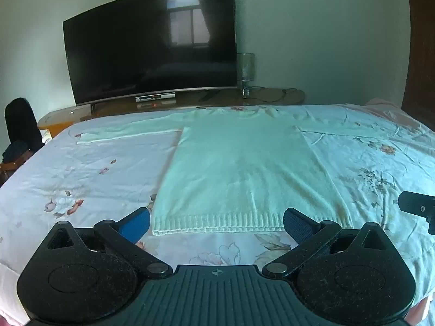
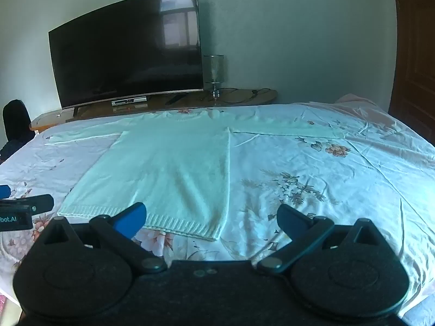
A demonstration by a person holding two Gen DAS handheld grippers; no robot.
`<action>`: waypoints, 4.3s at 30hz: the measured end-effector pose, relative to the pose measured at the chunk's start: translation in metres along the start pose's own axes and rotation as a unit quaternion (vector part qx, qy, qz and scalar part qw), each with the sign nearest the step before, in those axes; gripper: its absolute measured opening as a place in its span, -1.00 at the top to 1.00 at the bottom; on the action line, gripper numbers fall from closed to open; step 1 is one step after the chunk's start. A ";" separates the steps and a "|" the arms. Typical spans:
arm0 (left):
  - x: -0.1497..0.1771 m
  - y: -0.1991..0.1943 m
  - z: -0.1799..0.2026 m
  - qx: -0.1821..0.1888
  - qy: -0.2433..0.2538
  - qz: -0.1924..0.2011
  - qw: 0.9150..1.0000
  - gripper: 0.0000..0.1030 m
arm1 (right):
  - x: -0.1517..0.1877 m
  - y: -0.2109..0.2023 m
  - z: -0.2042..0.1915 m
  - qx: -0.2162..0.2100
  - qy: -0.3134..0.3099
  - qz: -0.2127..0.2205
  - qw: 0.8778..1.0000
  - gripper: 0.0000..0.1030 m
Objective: Fold small clothes
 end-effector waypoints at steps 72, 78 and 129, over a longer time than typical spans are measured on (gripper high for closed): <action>-0.004 0.000 -0.004 0.003 0.005 0.019 1.000 -1.00 | -0.006 -0.006 -0.012 -0.004 -0.007 0.025 1.000 -0.99; -0.004 0.001 -0.004 0.004 0.005 0.021 1.000 -1.00 | -0.007 -0.005 -0.012 -0.004 -0.007 0.026 1.000 -0.99; -0.107 0.297 -0.090 -0.029 -0.082 0.002 0.996 -1.00 | -0.121 0.210 0.226 0.070 0.202 0.099 0.972 0.10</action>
Point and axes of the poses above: each gripper's, at about its wrist camera, not at the fingertips, and y roughly the way its jaws point, z to its right, x to its underside, the point moved 5 cm from there along y, roughly the way its jaws point, and after that the axes turned 6 degrees about -x, right-handed, at the moved point
